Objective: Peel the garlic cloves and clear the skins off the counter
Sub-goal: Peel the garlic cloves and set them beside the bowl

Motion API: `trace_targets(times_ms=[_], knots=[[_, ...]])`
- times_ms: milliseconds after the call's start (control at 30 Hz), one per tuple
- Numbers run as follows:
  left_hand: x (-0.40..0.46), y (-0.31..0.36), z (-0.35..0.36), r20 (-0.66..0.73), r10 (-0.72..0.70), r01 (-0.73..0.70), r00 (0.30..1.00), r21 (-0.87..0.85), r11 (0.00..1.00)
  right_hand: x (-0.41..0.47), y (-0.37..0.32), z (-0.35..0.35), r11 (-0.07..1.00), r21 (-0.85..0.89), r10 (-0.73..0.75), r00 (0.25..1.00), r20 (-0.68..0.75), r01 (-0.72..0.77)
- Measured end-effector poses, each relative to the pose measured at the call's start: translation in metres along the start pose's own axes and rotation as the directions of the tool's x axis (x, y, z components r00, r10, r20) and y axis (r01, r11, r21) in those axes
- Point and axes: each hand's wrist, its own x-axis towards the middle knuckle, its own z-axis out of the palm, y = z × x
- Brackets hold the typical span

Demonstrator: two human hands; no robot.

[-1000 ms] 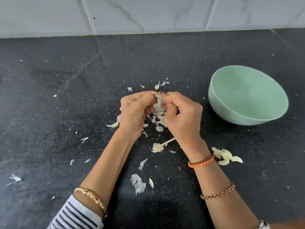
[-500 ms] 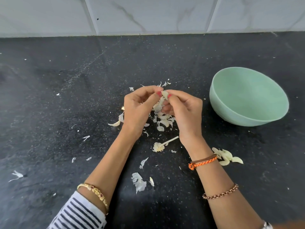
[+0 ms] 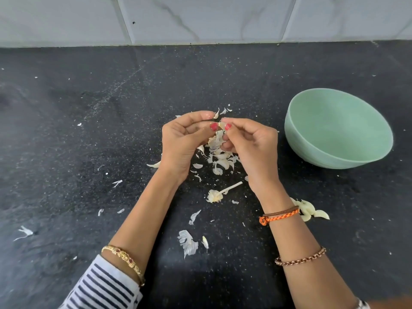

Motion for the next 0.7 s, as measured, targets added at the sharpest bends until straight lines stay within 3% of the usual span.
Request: trace_targets(times_ms=[300,533,700], knots=[[0.003,-0.002,-0.004,0.019,-0.080,0.080,0.997,0.035,0.996,0.003,0.012,-0.001,0.981,-0.153,-0.123,0.992,0.000,0.121],[0.007,-0.007,-0.008,0.082,-0.047,0.039,0.995,0.093,0.995,0.005,0.022,-0.002,0.916,-0.309,-0.269,0.963,-0.001,0.255],[0.006,-0.010,-0.002,0.052,-0.058,0.056,0.997,0.031,0.998,0.005,0.023,0.000,0.885,-0.352,-0.328,0.945,-0.008,0.304]])
